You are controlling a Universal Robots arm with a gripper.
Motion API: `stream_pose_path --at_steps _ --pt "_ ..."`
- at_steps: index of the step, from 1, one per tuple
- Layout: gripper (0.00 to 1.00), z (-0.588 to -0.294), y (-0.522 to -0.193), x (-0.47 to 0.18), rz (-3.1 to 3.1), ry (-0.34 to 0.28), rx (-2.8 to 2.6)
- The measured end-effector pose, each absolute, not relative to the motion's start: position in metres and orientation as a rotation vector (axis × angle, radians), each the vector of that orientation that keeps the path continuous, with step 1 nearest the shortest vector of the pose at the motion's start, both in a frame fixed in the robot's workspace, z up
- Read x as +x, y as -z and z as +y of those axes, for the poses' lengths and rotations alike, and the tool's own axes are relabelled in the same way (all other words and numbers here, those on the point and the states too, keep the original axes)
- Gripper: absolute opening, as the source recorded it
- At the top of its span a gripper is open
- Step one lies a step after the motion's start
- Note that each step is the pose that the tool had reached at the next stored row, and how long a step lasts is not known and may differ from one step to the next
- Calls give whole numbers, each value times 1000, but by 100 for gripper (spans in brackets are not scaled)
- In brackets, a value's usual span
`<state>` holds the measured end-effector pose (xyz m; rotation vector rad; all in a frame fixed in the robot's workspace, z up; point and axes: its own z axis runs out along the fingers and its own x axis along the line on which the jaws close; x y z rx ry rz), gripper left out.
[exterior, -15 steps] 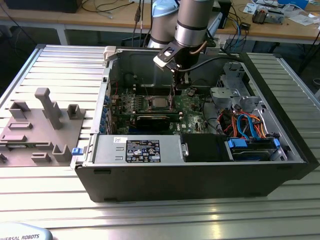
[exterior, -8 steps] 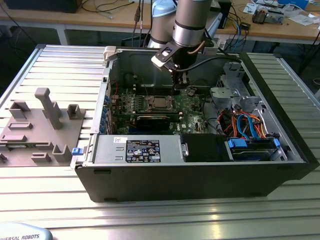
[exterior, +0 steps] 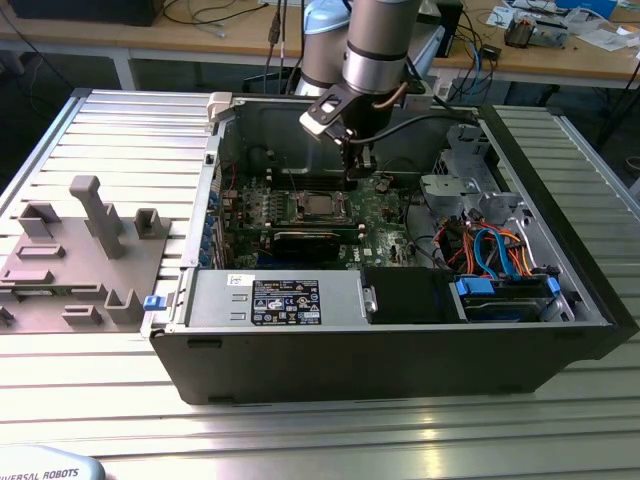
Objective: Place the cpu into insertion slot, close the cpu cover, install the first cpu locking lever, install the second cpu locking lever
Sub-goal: 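Close the cpu cover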
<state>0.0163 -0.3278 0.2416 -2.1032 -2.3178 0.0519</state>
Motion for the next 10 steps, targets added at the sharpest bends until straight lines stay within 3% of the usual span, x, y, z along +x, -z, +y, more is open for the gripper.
stream_pose_path --at_steps 10 --pt "11 -328 -240 13 -2318 -52 -2103"
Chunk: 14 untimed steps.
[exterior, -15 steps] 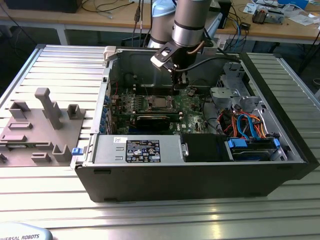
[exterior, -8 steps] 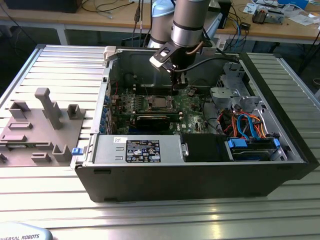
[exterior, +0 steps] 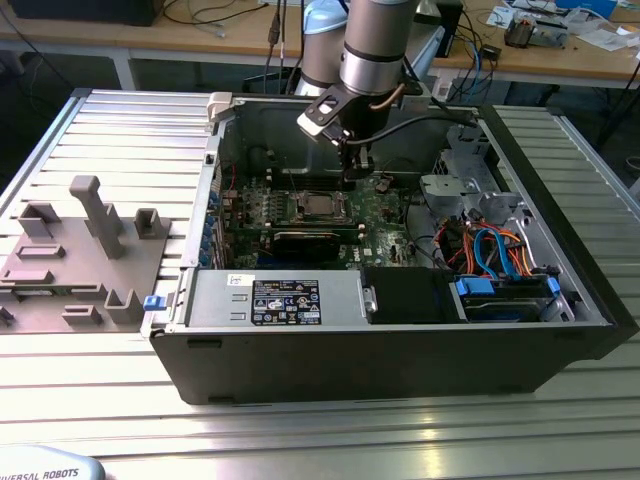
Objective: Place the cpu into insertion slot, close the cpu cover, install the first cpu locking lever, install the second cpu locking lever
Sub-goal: 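Close the cpu cover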
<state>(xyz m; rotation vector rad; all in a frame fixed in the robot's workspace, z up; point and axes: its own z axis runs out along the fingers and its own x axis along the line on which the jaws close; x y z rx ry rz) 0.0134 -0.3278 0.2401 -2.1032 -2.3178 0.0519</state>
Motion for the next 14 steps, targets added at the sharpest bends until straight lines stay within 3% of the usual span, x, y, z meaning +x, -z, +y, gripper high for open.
stream_pose_path --at_steps 14 --pt "11 -328 -238 10 -2318 -52 -2103"
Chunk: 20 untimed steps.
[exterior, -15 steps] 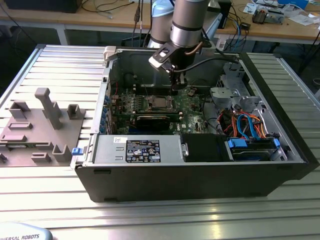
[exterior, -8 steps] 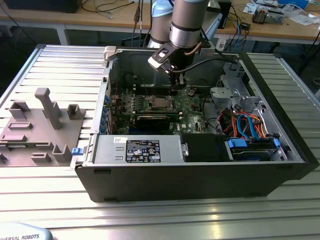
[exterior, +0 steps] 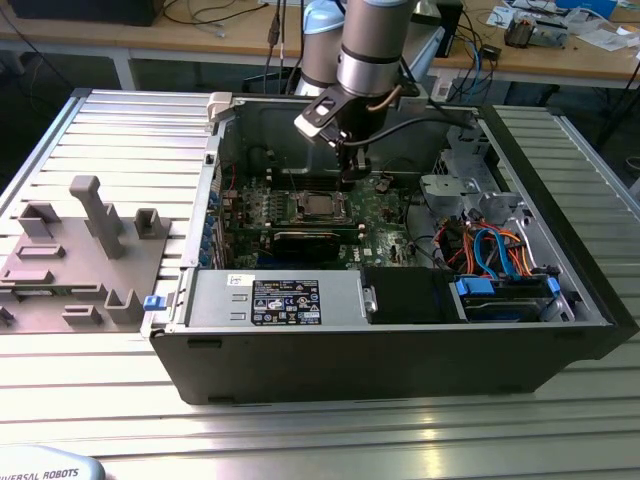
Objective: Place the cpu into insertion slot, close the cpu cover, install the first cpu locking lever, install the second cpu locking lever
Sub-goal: 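Close the cpu cover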
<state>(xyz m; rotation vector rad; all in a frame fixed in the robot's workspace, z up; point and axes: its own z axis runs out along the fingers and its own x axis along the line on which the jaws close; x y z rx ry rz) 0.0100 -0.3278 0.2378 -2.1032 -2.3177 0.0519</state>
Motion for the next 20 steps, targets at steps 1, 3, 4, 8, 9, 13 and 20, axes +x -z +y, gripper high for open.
stream_pose_path --at_steps 1,3,4,8,9,13,20 --pt "11 -328 -238 10 -2318 -52 -2103" --pt "11 -328 -237 9 -2318 -52 -2103" --pt "11 -328 -237 9 -2318 -52 -2103" --pt "11 -328 -237 9 -2318 -52 -2103" --pt "11 -328 -236 9 -2318 -52 -2103" --pt "11 -328 -236 8 -2318 -52 -2103" --pt "11 -328 -235 7 -2318 -52 -2103"
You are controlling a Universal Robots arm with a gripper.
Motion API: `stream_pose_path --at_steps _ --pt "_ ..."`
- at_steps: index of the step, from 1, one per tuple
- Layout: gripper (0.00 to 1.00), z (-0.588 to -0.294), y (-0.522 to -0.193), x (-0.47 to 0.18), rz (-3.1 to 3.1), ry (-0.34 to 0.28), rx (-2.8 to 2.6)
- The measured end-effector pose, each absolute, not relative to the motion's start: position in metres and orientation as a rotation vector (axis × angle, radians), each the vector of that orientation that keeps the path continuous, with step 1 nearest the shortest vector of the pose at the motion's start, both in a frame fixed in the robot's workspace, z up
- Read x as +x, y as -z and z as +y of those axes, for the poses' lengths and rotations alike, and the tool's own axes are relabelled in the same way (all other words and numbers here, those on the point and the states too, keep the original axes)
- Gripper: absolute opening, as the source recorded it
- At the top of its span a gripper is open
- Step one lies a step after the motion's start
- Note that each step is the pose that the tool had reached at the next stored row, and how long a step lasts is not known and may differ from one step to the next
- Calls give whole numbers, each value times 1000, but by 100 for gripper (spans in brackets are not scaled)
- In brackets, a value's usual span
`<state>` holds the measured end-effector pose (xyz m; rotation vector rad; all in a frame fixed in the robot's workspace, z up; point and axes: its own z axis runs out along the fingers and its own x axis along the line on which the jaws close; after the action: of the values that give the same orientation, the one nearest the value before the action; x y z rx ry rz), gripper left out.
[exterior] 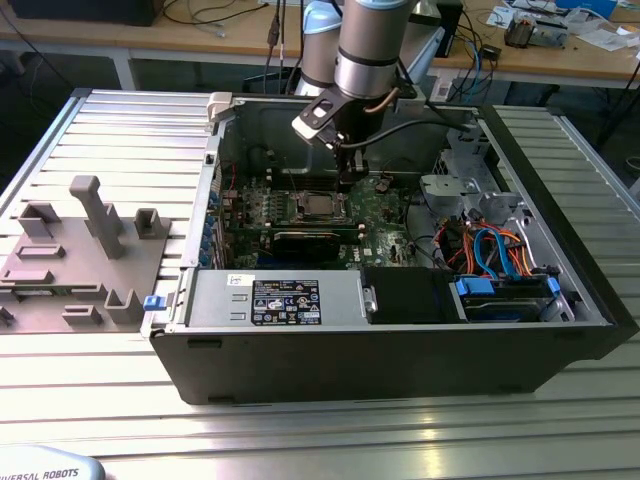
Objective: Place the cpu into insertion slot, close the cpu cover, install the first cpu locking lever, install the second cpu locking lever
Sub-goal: 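Close the cpu cover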
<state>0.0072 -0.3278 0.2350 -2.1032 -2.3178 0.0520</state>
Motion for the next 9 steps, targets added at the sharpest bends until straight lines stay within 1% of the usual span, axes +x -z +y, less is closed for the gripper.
stream_pose_path --at_steps 9 --pt "11 -328 -234 6 -2318 -52 -2103"
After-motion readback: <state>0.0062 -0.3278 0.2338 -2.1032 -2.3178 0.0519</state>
